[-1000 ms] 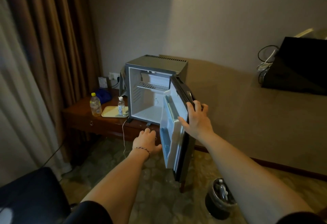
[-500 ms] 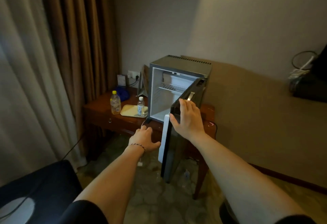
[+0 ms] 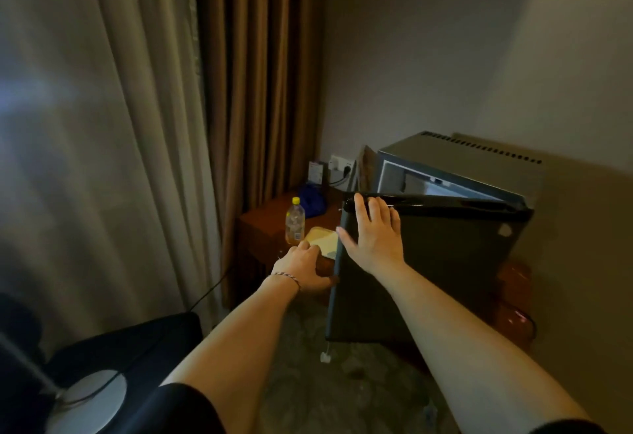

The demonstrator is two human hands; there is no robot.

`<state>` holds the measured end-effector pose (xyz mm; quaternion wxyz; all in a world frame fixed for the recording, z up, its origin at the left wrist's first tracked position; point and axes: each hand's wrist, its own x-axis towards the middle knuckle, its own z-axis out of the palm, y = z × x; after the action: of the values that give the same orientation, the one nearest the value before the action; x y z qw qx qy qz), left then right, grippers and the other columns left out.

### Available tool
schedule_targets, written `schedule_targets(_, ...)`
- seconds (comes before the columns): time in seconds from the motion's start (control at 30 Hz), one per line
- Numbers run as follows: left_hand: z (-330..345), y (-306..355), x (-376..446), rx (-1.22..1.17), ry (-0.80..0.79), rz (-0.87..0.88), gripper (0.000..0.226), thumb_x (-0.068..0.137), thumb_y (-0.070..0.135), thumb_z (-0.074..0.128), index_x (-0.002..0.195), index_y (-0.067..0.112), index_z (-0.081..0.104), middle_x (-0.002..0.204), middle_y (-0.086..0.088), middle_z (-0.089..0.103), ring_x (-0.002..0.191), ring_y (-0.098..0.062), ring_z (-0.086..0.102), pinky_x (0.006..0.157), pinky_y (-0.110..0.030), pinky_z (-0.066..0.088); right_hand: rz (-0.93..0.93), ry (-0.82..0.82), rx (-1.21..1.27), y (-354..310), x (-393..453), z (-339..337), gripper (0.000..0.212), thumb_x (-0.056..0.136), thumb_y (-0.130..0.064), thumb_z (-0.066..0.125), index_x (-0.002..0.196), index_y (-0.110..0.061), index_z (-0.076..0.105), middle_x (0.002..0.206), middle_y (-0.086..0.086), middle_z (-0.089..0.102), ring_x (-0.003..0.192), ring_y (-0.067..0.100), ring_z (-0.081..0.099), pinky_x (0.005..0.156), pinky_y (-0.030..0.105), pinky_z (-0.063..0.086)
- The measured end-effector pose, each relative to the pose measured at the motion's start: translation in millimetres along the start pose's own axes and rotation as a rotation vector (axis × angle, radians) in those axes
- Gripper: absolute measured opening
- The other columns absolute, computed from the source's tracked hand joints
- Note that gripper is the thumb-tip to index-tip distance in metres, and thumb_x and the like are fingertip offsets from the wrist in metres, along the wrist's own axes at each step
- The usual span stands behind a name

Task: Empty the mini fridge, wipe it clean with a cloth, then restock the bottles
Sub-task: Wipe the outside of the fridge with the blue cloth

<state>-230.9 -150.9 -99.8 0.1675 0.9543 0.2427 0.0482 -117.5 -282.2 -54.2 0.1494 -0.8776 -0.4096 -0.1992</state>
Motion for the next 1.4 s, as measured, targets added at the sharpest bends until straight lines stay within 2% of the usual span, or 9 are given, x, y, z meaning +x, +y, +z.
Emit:
schedule_targets(0.1, -10, -5, 38, -0.003, 0.024, -0.026, 0.073, 0.078, 0.058, 0.067, 0.138, 0.023, 0.044, 0.134, -0.001, 0.045, 0.119, -0.021, 0.048, 0.092, -0.042, 0.054, 0.019, -0.004, -0.011, 5, 36, 18, 0.084, 0.094, -0.066, 0.039, 0.158, -0.020, 0.011, 0.159, 0.012, 0.024, 0.150, 0.030, 0.015, 0.122, 0.047, 0.008)
schedule_targets(0.27, -15, -8, 93, 0.006, 0.014, -0.012, 0.073, 0.078, 0.061, 0.065, 0.138, 0.024, 0.044, 0.136, -0.001, 0.045, 0.121, -0.021, 0.048, 0.093, -0.042, 0.053, 0.018, -0.006, -0.098, 24, 84, 35, 0.086, 0.093, -0.066, 0.040, 0.158, -0.017, 0.014, 0.155, 0.014, 0.031, 0.146, 0.031, 0.025, 0.122, 0.046, 0.009)
schedule_targets(0.5, -7, -14, 179, 0.036, -0.036, 0.108, 0.076, 0.078, 0.069, 0.061, 0.136, 0.023, 0.044, 0.137, -0.002, 0.044, 0.122, -0.022, 0.047, 0.098, -0.042, 0.049, 0.102, 0.003, -0.199, 46, 142, 59, 0.086, 0.093, -0.065, 0.044, 0.157, -0.013, 0.018, 0.149, 0.015, 0.038, 0.140, 0.033, 0.032, 0.121, 0.046, 0.016)
schedule_targets(0.8, -22, -27, 283, 0.047, -0.037, 0.303, 0.075, 0.078, 0.067, 0.060, 0.137, 0.022, 0.044, 0.134, -0.002, 0.045, 0.120, -0.022, 0.048, 0.095, -0.040, 0.050, 0.318, -0.010, -0.192, 58, 191, 83, 0.082, 0.096, -0.062, 0.041, 0.158, -0.016, 0.015, 0.158, 0.017, 0.026, 0.147, 0.034, 0.020, 0.122, 0.045, 0.009)
schedule_targets(0.97, -20, -36, 316, 0.011, -0.059, 0.344, 0.076, 0.078, 0.067, 0.061, 0.137, 0.023, 0.045, 0.138, -0.001, 0.044, 0.122, -0.021, 0.049, 0.095, -0.041, 0.051, 0.380, -0.040, -0.217, 60, 209, 90, 0.082, 0.097, -0.060, 0.039, 0.158, -0.014, 0.010, 0.160, 0.020, 0.020, 0.149, 0.036, 0.015, 0.122, 0.047, 0.005)
schedule_targets(1.1, -13, -39, 347, 0.038, -0.114, 0.357, 0.075, 0.077, 0.063, 0.064, 0.137, 0.023, 0.045, 0.135, -0.001, 0.044, 0.120, -0.022, 0.049, 0.093, -0.042, 0.052, 0.307, -0.076, -0.288, 58, 232, 103, 0.085, 0.098, -0.060, 0.038, 0.157, -0.009, 0.004, 0.164, 0.019, 0.004, 0.152, 0.035, 0.001, 0.119, 0.046, -0.007)
schedule_targets(1.17, -15, -39, 365, 0.046, -0.142, 0.363, 0.065, 0.076, 0.054, 0.067, 0.131, 0.024, 0.047, 0.128, -0.001, 0.044, 0.114, -0.023, 0.049, 0.090, -0.043, 0.052, 0.169, -0.103, -0.305, 53, 249, 117, 0.079, 0.099, -0.057, 0.038, 0.157, -0.009, 0.013, 0.164, 0.017, 0.009, 0.152, 0.034, 0.004, 0.115, 0.045, -0.013)
schedule_targets(1.27, -21, -49, 390, 0.095, -0.175, 0.342, 0.060, 0.078, 0.037, 0.067, 0.132, 0.023, 0.046, 0.126, -0.002, 0.042, 0.115, -0.024, 0.048, 0.088, -0.044, 0.053, 0.020, -0.129, -0.275, 49, 270, 143, 0.062, 0.097, -0.048, 0.050, 0.143, -0.007, 0.046, 0.152, 0.019, 0.040, 0.145, 0.035, 0.030, 0.119, 0.048, -0.001)
schedule_targets(1.4, -25, -80, 417, 0.131, -0.148, 0.247, 0.066, 0.081, 0.054, 0.065, 0.135, 0.022, 0.045, 0.131, -0.004, 0.042, 0.119, -0.025, 0.046, 0.095, -0.044, 0.049, 0.061, -0.206, -0.230, 54, 299, 177, 0.059, 0.083, -0.047, 0.069, 0.123, -0.003, 0.063, 0.130, 0.021, 0.059, 0.124, 0.038, 0.054, 0.114, 0.053, 0.030)
